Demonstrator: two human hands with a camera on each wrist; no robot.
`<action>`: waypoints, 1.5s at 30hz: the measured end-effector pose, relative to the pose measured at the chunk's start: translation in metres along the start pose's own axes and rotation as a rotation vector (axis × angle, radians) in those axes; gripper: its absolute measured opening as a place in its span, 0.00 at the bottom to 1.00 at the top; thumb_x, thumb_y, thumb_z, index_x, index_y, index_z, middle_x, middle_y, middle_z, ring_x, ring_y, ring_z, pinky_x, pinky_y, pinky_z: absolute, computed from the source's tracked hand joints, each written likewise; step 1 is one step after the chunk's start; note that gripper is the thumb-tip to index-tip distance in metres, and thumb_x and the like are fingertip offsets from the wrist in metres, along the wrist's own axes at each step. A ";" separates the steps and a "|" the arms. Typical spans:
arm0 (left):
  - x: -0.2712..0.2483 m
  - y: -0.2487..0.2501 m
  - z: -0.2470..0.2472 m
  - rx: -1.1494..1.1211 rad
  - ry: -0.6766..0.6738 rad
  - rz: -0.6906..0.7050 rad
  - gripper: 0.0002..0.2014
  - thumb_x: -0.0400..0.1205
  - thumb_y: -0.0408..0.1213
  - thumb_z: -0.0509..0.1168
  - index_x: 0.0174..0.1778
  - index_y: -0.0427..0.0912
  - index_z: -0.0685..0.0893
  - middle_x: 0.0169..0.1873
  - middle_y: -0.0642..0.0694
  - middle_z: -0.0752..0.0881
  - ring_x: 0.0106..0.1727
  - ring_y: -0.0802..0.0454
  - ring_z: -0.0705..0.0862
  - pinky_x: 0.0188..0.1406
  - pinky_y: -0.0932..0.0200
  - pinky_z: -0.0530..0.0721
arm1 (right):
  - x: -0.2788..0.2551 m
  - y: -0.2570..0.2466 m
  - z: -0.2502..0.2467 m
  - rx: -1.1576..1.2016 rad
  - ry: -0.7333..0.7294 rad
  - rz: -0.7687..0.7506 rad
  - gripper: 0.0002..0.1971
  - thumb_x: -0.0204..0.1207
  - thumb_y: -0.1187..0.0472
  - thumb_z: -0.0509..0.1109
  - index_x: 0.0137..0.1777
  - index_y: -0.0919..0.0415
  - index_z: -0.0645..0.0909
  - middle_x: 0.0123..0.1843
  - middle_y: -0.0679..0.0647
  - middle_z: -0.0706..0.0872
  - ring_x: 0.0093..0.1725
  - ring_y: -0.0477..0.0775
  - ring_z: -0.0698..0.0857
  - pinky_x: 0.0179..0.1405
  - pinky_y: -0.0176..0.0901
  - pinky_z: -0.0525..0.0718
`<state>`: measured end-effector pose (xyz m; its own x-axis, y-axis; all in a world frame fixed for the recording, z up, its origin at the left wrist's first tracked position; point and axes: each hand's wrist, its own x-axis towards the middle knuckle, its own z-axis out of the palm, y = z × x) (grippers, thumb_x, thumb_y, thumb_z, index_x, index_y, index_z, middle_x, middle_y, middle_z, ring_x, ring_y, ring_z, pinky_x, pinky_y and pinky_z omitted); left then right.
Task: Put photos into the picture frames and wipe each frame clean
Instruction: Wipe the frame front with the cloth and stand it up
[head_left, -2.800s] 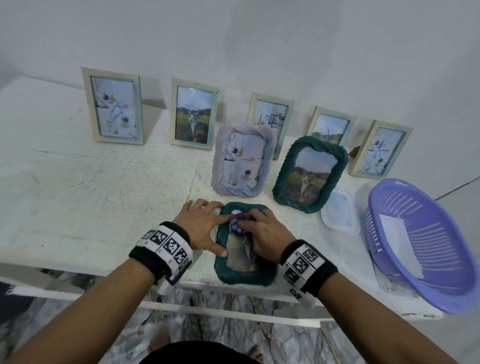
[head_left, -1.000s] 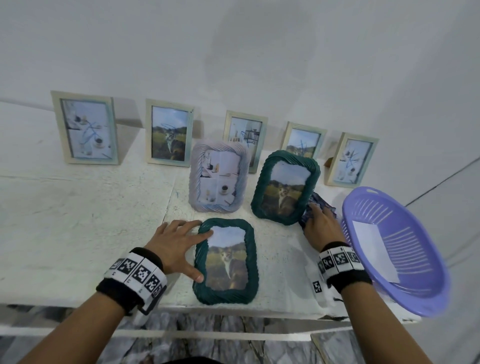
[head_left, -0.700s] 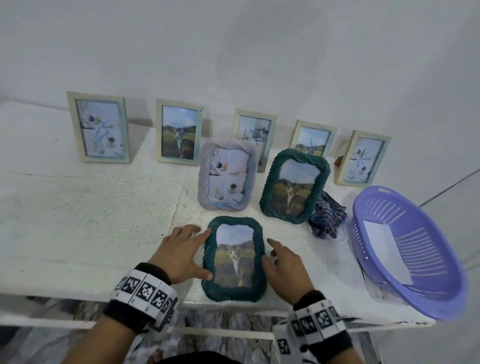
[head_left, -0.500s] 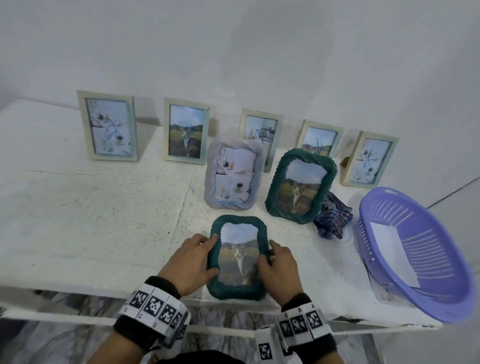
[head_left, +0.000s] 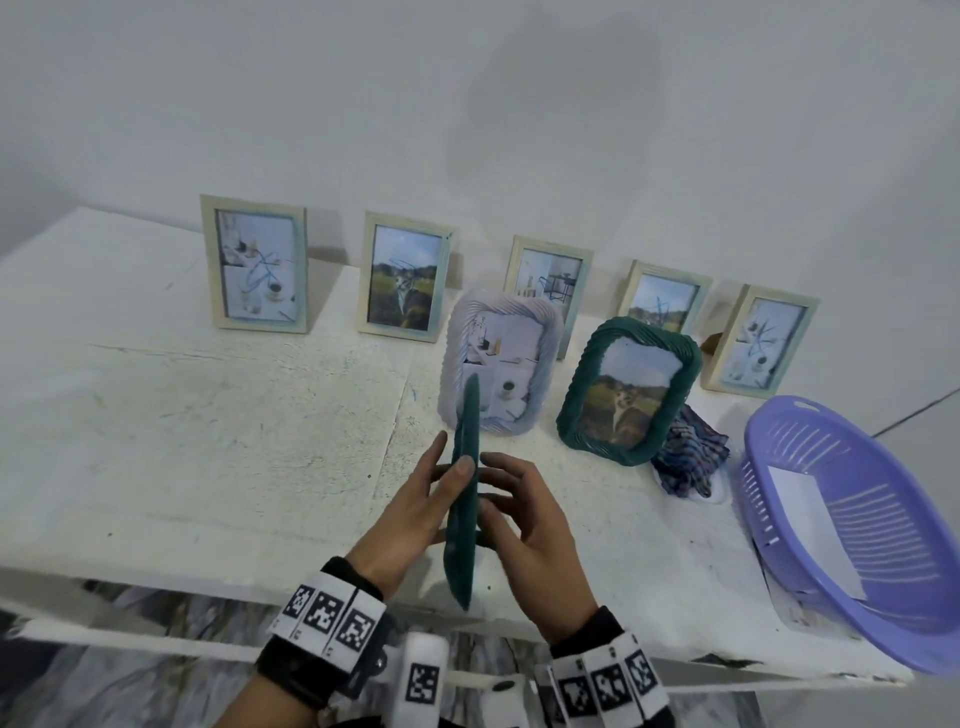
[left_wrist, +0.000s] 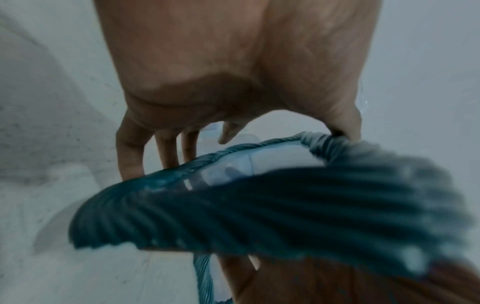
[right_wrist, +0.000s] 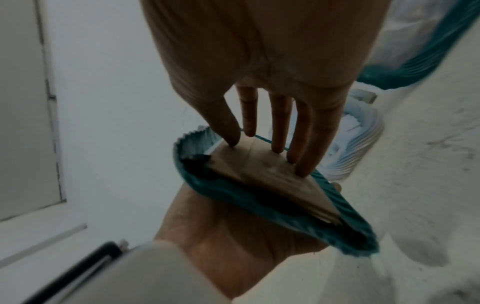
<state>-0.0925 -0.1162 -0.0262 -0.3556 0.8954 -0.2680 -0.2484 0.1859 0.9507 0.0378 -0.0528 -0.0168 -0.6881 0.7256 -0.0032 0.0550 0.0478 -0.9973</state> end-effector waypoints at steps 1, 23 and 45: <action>-0.001 0.003 -0.004 -0.023 -0.001 -0.006 0.46 0.70 0.74 0.61 0.82 0.61 0.58 0.70 0.55 0.79 0.66 0.59 0.82 0.63 0.47 0.85 | 0.002 -0.002 0.006 -0.060 -0.001 -0.038 0.15 0.81 0.61 0.67 0.66 0.50 0.75 0.61 0.46 0.84 0.59 0.52 0.86 0.50 0.54 0.89; -0.002 0.029 -0.144 0.518 0.299 0.109 0.63 0.54 0.85 0.62 0.81 0.69 0.39 0.78 0.49 0.67 0.76 0.45 0.71 0.72 0.38 0.74 | 0.071 -0.042 0.121 0.149 0.028 0.266 0.17 0.86 0.47 0.55 0.54 0.49 0.86 0.47 0.50 0.92 0.47 0.52 0.91 0.45 0.50 0.88; 0.100 0.082 -0.194 -0.017 0.267 -0.086 0.40 0.76 0.71 0.54 0.70 0.40 0.79 0.65 0.39 0.83 0.63 0.42 0.82 0.70 0.40 0.77 | 0.195 -0.004 0.112 0.093 0.251 0.295 0.29 0.73 0.34 0.57 0.64 0.51 0.81 0.64 0.54 0.84 0.65 0.55 0.81 0.72 0.61 0.75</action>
<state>-0.3232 -0.0898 -0.0058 -0.5570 0.7377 -0.3815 -0.3019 0.2481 0.9205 -0.1781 0.0115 -0.0217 -0.4533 0.8448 -0.2843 0.1502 -0.2420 -0.9586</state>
